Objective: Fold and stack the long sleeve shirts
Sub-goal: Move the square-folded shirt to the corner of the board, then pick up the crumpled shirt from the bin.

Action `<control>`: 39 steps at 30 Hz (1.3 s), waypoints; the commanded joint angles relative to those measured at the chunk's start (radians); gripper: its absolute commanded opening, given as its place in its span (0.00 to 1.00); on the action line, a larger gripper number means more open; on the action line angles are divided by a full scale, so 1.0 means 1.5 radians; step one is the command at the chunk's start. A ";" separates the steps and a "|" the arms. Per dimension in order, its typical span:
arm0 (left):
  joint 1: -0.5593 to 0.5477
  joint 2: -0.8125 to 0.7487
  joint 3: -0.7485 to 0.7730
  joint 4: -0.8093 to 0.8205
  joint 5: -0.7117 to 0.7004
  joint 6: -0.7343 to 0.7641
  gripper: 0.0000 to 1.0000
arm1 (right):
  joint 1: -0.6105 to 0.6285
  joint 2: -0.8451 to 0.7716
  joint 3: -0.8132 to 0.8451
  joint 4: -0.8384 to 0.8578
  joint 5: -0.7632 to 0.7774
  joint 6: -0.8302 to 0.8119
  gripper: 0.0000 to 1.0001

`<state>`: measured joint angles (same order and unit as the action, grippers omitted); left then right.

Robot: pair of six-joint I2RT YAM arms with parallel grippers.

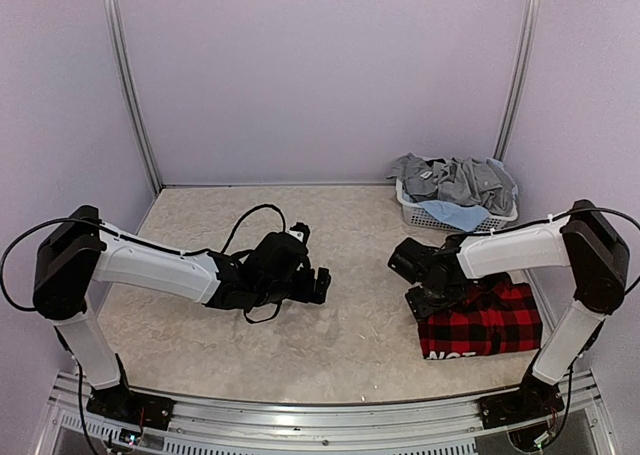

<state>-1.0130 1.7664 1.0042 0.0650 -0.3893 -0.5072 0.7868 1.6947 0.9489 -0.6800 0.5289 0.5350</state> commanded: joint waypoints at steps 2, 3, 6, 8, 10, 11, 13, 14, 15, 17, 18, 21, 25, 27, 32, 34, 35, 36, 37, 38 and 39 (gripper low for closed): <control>0.003 0.000 0.008 -0.009 0.005 0.011 0.99 | -0.028 -0.032 -0.028 -0.056 0.013 0.036 0.82; 0.002 0.000 0.009 -0.010 0.006 0.011 0.99 | -0.037 -0.037 -0.031 -0.058 0.012 0.039 0.83; 0.002 -0.002 0.009 -0.011 0.006 0.011 0.99 | -0.066 -0.049 -0.040 -0.054 0.002 0.040 0.83; 0.002 -0.002 0.010 -0.012 0.006 0.012 0.99 | -0.076 -0.054 -0.039 -0.054 0.006 0.039 0.84; 0.002 -0.001 0.011 -0.013 0.007 0.013 0.99 | -0.087 -0.055 -0.037 -0.048 0.010 0.033 0.85; 0.003 -0.001 0.012 -0.014 0.007 0.013 0.99 | -0.090 -0.054 -0.036 -0.042 0.008 0.025 0.85; 0.002 -0.001 0.013 -0.014 0.007 0.013 0.99 | -0.091 -0.052 -0.032 -0.032 0.004 0.012 0.85; 0.002 -0.002 0.012 -0.014 0.007 0.013 0.99 | -0.091 -0.052 -0.031 -0.026 -0.001 0.001 0.85; 0.002 -0.003 0.012 -0.014 0.005 0.013 0.99 | -0.089 -0.056 -0.030 -0.017 -0.009 -0.011 0.85; 0.003 -0.003 0.011 -0.016 0.001 0.013 0.99 | -0.080 -0.074 -0.030 0.010 -0.036 -0.036 0.86; 0.003 -0.003 0.011 -0.017 -0.002 0.014 0.99 | -0.068 -0.088 -0.029 0.026 -0.051 -0.048 0.86; 0.007 -0.007 0.012 -0.021 -0.009 0.016 0.99 | -0.056 -0.144 -0.017 0.072 -0.108 -0.080 0.88; 0.013 -0.022 0.009 -0.023 -0.013 0.018 0.99 | -0.061 -0.217 0.012 0.113 -0.120 -0.106 0.89; 0.016 -0.030 0.008 -0.024 -0.015 0.018 0.99 | -0.079 -0.231 0.039 0.113 -0.094 -0.119 0.89; 0.019 -0.048 0.006 -0.026 -0.012 0.019 0.99 | -0.170 -0.215 0.117 0.150 -0.046 -0.174 0.87; 0.019 -0.058 0.005 -0.027 -0.015 0.019 0.99 | -0.214 -0.196 0.148 0.178 -0.056 -0.199 0.86; 0.019 -0.064 0.005 -0.027 -0.016 0.019 0.99 | -0.237 -0.181 0.167 0.188 -0.067 -0.209 0.86; 0.019 -0.068 0.004 -0.027 -0.017 0.018 0.99 | -0.258 -0.162 0.186 0.196 -0.080 -0.217 0.85; 0.019 -0.074 0.002 -0.028 -0.017 0.018 0.99 | -0.278 -0.143 0.206 0.203 -0.094 -0.225 0.85; 0.019 -0.078 0.001 -0.028 -0.018 0.019 0.99 | -0.297 -0.118 0.225 0.211 -0.110 -0.233 0.85; 0.020 -0.083 0.001 -0.028 -0.018 0.021 0.99 | -0.312 -0.094 0.249 0.213 -0.118 -0.239 0.85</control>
<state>-0.9882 1.6909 1.0042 0.0292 -0.4011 -0.4919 0.4053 1.4429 1.2205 -0.4351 0.4065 0.2535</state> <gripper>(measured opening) 0.989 0.852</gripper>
